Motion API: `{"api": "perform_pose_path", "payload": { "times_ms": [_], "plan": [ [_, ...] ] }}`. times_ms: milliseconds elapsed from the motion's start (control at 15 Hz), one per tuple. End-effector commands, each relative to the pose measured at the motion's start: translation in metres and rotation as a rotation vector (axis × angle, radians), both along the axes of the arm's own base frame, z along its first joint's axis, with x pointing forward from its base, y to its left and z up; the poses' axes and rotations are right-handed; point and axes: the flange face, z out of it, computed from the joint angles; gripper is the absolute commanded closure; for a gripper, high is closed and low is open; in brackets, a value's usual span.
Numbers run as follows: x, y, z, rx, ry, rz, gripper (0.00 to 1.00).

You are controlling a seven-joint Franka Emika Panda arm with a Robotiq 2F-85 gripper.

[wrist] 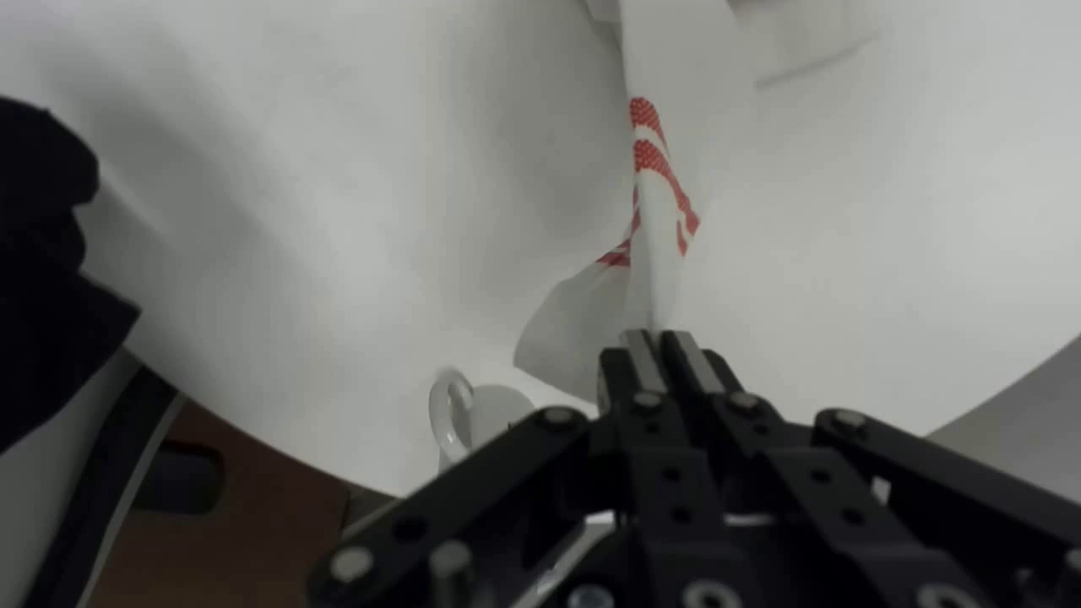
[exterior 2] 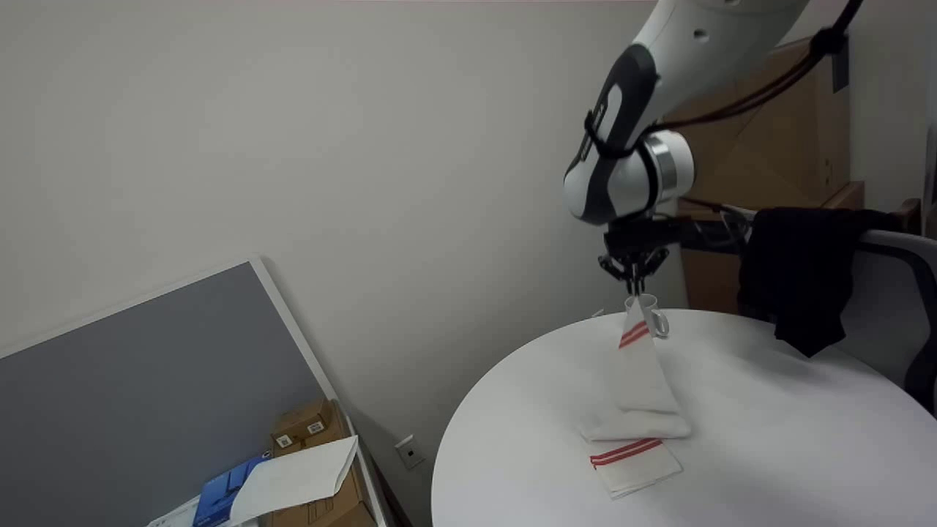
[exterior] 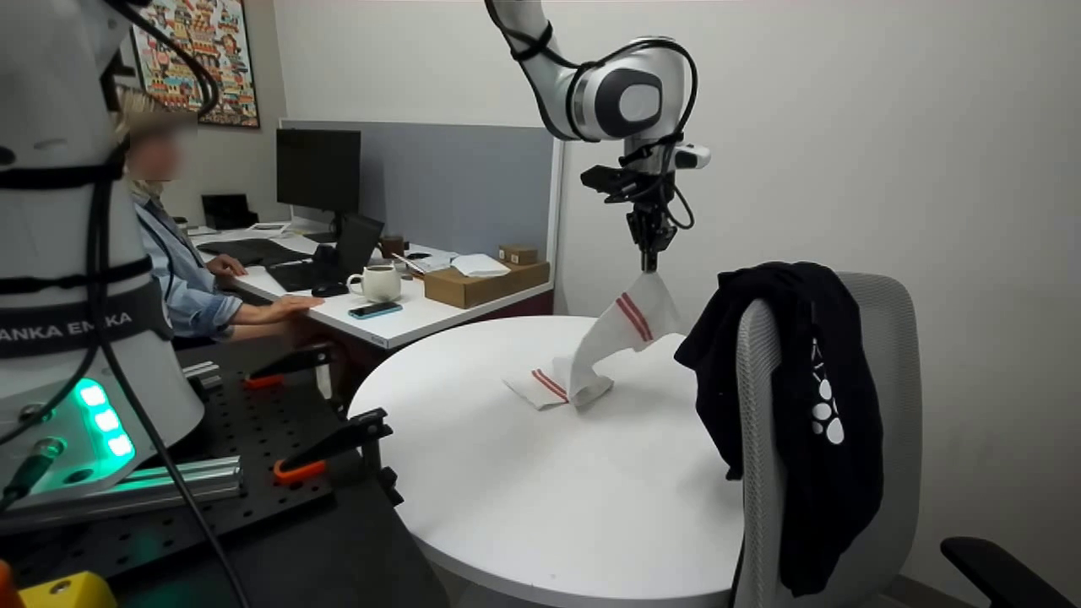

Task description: Unfold the tea towel

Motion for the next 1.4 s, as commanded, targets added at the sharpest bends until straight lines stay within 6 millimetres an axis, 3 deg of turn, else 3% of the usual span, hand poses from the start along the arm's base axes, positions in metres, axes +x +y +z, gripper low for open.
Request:
{"api": "perform_pose_path", "payload": {
  "times_ms": [0, 333, 800, 1333],
  "plan": [
    [0.005, -0.019, 0.064, -0.039, -0.090, 0.022, 0.92],
    [0.011, -0.047, 0.136, -0.117, -0.192, 0.025, 0.92],
    [0.011, -0.068, 0.225, -0.221, -0.325, 0.028, 0.92],
    [0.004, -0.063, 0.298, -0.288, -0.434, 0.051, 0.92]
  ]
}}
